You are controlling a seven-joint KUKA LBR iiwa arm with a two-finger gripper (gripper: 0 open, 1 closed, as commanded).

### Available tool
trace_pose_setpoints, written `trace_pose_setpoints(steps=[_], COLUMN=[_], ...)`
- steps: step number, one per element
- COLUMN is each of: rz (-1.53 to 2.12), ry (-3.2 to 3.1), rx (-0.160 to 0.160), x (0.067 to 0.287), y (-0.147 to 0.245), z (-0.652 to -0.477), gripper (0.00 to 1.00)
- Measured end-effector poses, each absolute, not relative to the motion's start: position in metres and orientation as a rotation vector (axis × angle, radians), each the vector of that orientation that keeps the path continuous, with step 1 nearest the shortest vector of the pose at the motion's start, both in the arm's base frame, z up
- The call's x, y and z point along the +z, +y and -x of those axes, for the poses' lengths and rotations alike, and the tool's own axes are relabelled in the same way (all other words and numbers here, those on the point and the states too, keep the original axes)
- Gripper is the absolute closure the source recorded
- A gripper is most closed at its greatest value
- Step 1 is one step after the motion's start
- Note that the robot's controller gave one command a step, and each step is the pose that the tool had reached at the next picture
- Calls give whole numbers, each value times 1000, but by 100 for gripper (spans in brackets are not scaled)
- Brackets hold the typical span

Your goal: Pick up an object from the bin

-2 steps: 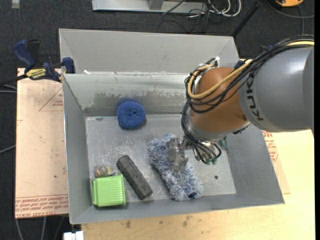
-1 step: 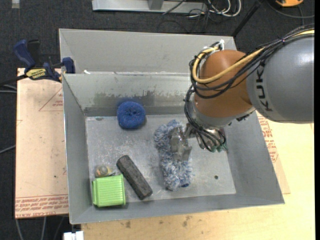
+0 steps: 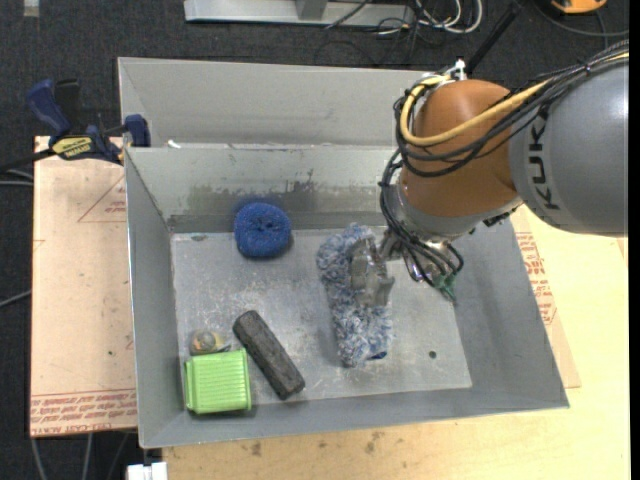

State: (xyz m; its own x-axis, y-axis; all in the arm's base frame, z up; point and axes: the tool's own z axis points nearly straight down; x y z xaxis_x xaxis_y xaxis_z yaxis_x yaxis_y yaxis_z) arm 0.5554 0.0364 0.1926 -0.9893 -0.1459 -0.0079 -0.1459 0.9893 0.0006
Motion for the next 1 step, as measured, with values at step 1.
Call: trace_pose_setpoints(steps=[1], rz=[203], ry=[3141], rx=[1], x=[226], y=[43], z=[-552], gripper=[100])
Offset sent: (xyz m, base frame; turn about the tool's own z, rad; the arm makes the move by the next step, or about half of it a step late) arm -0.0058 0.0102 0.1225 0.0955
